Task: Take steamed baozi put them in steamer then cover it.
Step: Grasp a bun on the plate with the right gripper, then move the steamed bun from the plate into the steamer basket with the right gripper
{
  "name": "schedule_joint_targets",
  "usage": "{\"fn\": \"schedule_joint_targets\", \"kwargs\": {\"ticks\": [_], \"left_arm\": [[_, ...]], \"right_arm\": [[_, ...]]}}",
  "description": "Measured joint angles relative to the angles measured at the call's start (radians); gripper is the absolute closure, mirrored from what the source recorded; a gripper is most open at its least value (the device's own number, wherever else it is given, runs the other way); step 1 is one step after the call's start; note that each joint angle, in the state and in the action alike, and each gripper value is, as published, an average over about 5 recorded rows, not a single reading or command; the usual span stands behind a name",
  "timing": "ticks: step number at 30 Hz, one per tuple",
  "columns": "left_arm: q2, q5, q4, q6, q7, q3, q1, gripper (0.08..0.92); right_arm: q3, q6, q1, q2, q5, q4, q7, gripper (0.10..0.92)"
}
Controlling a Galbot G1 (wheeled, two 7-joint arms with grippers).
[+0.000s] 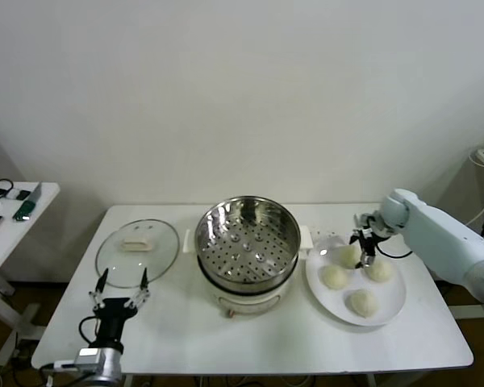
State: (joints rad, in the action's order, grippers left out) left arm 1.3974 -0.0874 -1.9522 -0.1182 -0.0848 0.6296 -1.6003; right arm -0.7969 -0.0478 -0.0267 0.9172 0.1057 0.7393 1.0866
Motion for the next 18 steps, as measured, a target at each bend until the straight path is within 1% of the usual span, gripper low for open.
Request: {"fn": "schedule_joint_targets", "kwargs": {"ticks": [3, 6, 18], "left_arm": [[-0.001, -0.002, -0.002, 0.0, 0.0, 0.001, 0.0, 0.177], [-0.003, -0.003, -0.003, 0.001, 0.0, 0.002, 0.001, 0.177], [-0.004, -0.008, -0.008, 0.001, -0.001, 0.006, -0.005, 0.177]], "right_arm": [[-0.003, 0.004, -0.006, 0.005, 0.005, -0.006, 0.005, 0.297], [-0.006, 0.007, -0.008, 0.009, 0.009, -0.009, 0.008, 0.321], [-0.024, 0.028, -0.031, -0.004, 0.0, 0.008, 0.019, 0.346]]}}
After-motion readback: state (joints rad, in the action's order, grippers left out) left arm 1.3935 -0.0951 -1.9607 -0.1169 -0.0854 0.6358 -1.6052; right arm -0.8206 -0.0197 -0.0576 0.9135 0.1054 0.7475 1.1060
